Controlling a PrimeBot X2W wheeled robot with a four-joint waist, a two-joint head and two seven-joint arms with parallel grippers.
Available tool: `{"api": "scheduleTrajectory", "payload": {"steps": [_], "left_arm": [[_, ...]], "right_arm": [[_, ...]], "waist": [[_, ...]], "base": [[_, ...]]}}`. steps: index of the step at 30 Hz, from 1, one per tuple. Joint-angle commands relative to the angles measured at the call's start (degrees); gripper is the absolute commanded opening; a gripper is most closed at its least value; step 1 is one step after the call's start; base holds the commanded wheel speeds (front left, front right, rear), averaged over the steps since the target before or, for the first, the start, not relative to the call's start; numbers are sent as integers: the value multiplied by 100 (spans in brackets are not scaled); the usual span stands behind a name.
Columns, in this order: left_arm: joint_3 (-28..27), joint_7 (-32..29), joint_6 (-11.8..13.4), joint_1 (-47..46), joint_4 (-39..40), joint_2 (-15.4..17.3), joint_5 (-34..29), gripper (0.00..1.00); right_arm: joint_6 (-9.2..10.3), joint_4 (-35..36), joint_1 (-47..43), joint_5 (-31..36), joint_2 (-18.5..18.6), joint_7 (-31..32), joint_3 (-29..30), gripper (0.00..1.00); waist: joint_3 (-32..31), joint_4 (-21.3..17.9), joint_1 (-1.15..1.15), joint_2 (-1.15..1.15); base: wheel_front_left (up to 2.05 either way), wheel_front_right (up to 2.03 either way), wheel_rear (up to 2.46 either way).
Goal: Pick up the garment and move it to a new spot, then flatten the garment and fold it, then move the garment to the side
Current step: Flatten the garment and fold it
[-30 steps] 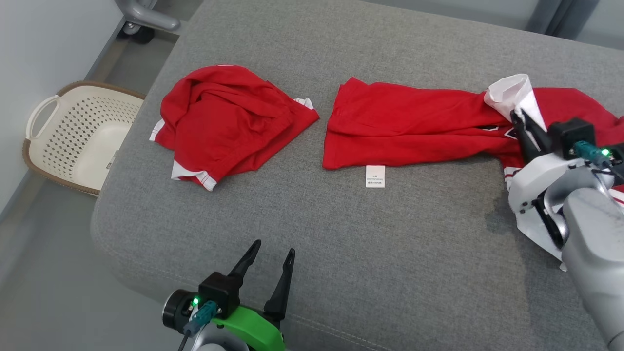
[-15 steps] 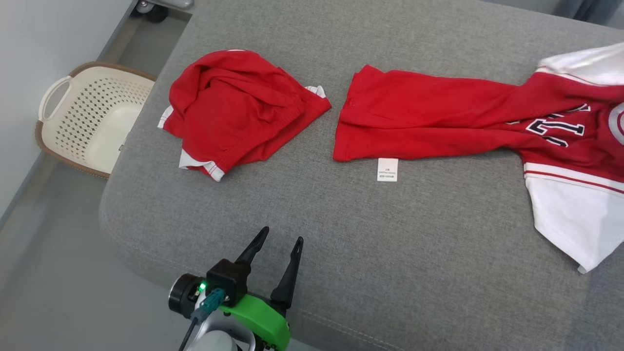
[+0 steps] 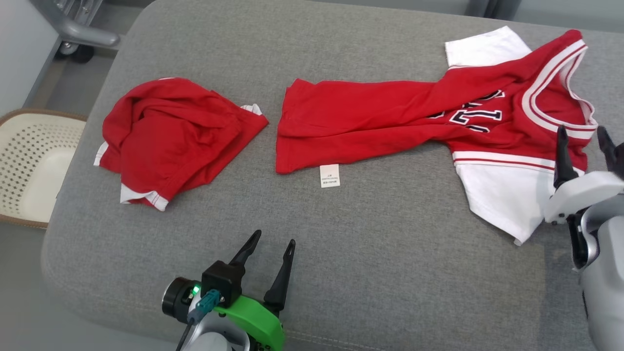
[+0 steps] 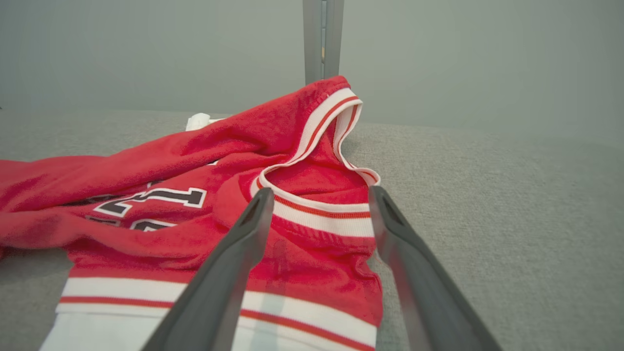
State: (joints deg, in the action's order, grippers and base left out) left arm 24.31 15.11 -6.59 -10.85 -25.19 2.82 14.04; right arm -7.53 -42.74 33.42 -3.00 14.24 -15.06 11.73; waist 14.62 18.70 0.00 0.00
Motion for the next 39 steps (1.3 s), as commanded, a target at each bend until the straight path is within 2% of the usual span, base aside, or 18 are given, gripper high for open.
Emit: {"api": "scheduleTrajectory", "payload": {"steps": [1, 9, 17, 23, 24, 25, 26, 27, 31, 39], "left_arm": [[-42, 5, -22, 55, -33, 23, -57, 100], [-72, 6, -56, 220, -122, 21, -95, 100], [-140, 5, -81, 339, -175, 21, -137, 100], [-237, 5, -82, 380, -200, 20, -193, 100], [-245, 5, -82, 381, -199, 20, -194, 100], [-246, 5, -84, 384, -204, 20, -195, 100], [-249, 5, -85, 384, -207, 20, -194, 100], [-256, 5, -86, 383, -208, 20, -192, 100], [-320, 5, -88, 410, -197, 20, -193, 100], [-333, 5, -91, 464, -89, 20, -257, 100]], "right_arm": [[8, 164, -288, -184, -66, -17, -121, 100], [8, 429, -1475, -805, -395, -18, -897, 100], [8, 173, -1862, -1021, -736, -18, -947, 100], [7, 0, -1783, -1065, -899, -6, -969, 99], [7, -55, -1766, -1109, -915, -6, -937, 84], [7, -115, -1763, -1122, -921, -4, -920, 33], [7, -158, -1758, -1146, -929, -4, -914, 7], [7, -225, -1766, -1189, -939, -3, -929, 0], [9, -310, -1804, -1295, -879, -3, -1002, 0], [10, 36, -2367, -1392, -669, -4, -1000, 0]], "waist": [[-318, -397, 0, 0], [-612, -588, 0, 0], [-694, -473, 0, 0], [-707, -411, 0, 0], [-709, -405, 0, 0], [-712, -399, 0, 0], [-716, -394, 0, 0], [-724, -394, 0, 0], [-777, -465, 0, 0], [-1054, -818, 0, 0]], "base": [[0, 0, 0], [0, 0, 0], [0, 0, 0], [0, 0, 0], [0, 0, 0], [0, 0, 0], [0, 0, 0], [0, 0, 0], [0, 0, 0], [0, 0, 0]]}}
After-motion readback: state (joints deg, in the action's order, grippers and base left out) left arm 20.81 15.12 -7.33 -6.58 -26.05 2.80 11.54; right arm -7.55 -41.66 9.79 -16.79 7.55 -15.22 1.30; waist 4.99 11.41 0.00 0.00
